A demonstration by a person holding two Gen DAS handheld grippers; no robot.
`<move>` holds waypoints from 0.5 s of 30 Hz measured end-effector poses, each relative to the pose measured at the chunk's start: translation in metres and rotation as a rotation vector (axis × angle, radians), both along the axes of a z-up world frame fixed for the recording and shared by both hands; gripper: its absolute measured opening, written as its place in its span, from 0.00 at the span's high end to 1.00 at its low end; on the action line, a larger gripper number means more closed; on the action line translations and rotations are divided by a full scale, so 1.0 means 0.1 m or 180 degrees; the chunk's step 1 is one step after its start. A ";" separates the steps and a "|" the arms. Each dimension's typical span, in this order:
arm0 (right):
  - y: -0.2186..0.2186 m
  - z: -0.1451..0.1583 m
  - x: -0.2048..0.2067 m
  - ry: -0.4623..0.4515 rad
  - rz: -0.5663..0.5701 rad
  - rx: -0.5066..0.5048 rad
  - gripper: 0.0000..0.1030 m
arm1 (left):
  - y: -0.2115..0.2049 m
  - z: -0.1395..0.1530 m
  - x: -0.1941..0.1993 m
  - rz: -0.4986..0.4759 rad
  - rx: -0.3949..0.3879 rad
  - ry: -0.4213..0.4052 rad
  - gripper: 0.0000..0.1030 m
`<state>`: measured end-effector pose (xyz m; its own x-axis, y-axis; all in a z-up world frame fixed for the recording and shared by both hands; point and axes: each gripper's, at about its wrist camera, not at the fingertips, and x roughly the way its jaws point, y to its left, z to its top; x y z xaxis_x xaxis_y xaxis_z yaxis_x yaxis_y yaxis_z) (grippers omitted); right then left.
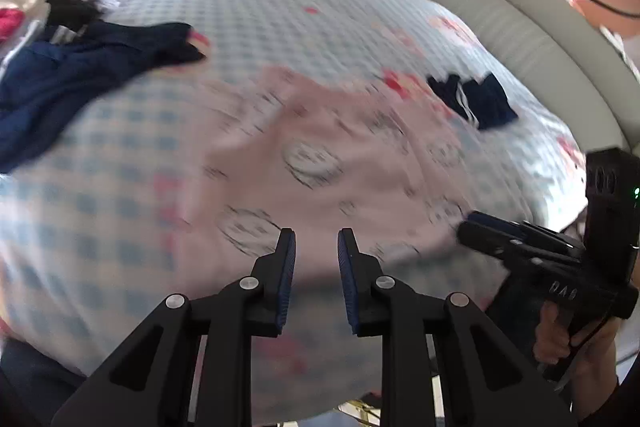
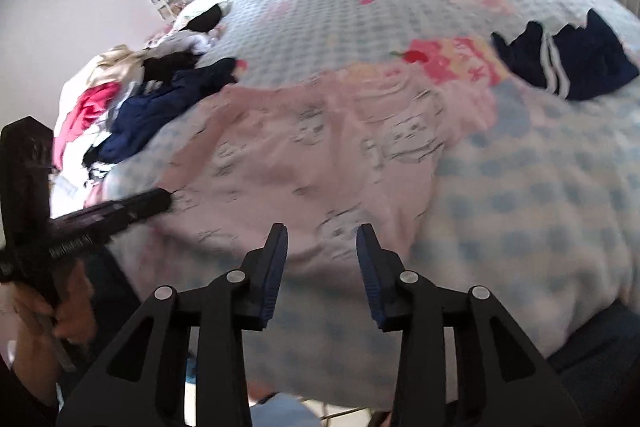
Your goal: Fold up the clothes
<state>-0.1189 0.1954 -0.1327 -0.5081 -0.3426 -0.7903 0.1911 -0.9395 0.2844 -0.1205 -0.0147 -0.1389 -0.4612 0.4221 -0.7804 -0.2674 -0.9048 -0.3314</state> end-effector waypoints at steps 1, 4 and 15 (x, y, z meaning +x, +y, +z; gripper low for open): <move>-0.06 -0.02 0.03 -0.0015 0.0040 0.0001 0.64 | 0.06 -0.05 0.02 -0.0027 -0.0014 -0.0037 0.77; -0.16 -0.16 0.11 -0.0083 0.0070 0.0112 0.64 | 0.15 -0.20 0.09 -0.0048 -0.0153 -0.0121 0.77; 0.21 -0.20 0.26 -0.0129 -0.0409 0.0422 0.73 | -0.52 -0.13 0.16 0.0749 0.0036 -0.0104 0.77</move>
